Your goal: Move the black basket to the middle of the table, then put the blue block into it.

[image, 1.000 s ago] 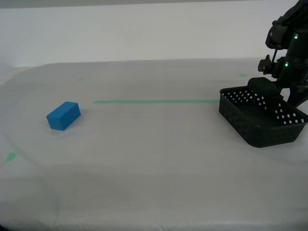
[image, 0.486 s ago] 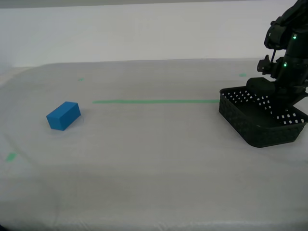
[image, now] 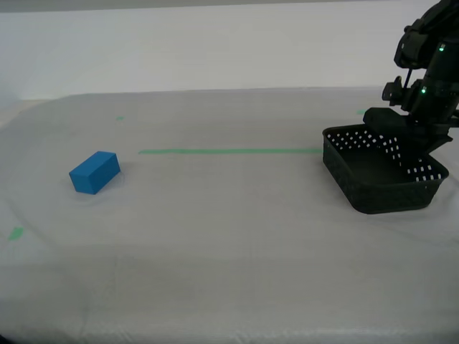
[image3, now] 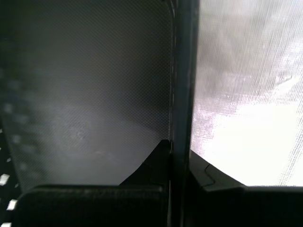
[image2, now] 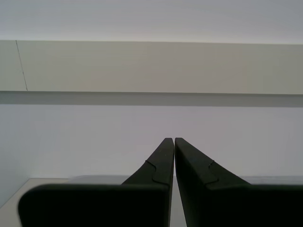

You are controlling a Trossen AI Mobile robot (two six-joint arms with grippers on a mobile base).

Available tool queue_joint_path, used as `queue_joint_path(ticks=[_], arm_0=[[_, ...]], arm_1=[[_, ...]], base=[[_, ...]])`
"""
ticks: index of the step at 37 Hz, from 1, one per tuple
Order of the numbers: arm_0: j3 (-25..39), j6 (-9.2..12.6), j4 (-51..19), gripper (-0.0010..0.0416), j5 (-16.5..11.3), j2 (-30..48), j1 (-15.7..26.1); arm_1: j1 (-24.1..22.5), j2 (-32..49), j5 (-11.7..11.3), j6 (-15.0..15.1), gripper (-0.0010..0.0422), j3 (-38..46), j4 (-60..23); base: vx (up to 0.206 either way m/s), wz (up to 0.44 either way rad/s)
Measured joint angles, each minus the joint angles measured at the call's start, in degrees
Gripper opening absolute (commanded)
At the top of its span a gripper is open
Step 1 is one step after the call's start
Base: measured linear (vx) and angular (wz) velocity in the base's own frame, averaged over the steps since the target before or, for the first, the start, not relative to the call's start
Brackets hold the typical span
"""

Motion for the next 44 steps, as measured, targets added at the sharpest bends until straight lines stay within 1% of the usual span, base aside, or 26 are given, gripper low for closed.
queue_joint_path(ticks=[8, 14, 22, 31, 36, 44], arm_0=[[-0.02, 0.44, -0.09, -0.0001, 0.04, -3.69, 0.02], [-0.04, 1.49, -0.09, -0.0001, 0.04, -6.05, 0.0], [-0.09, 2.12, -0.22, -0.0001, 0.04, -7.06, 0.0], [-0.09, 2.19, -0.28, -0.0001, 0.04, -8.44, 0.04], [-0.09, 2.58, -0.28, -0.0001, 0.07, -9.92, 0.07], [-0.09, 4.24, -0.35, -0.0001, 0.04, -11.69, 0.15]], arm_1=[[0.0, 0.0, 0.0, 0.0, 0.0, 0.0, 0.0], [0.0, 0.0, 0.0, 0.0, 0.0, 0.0, 0.02], [0.0, 0.0, 0.0, 0.0, 0.0, 0.0, 0.02], [0.0, 0.0, 0.0, -0.02, 0.0, 0.0, 0.0], [0.0, 0.0, 0.0, 0.0, 0.0, 0.0, 0.0], [0.0, 0.0, 0.0, 0.0, 0.0, 0.0, 0.02]], base=[[0.0, 0.0], [0.0, 0.0], [0.0, 0.0], [0.0, 0.0], [0.0, 0.0], [0.0, 0.0]])
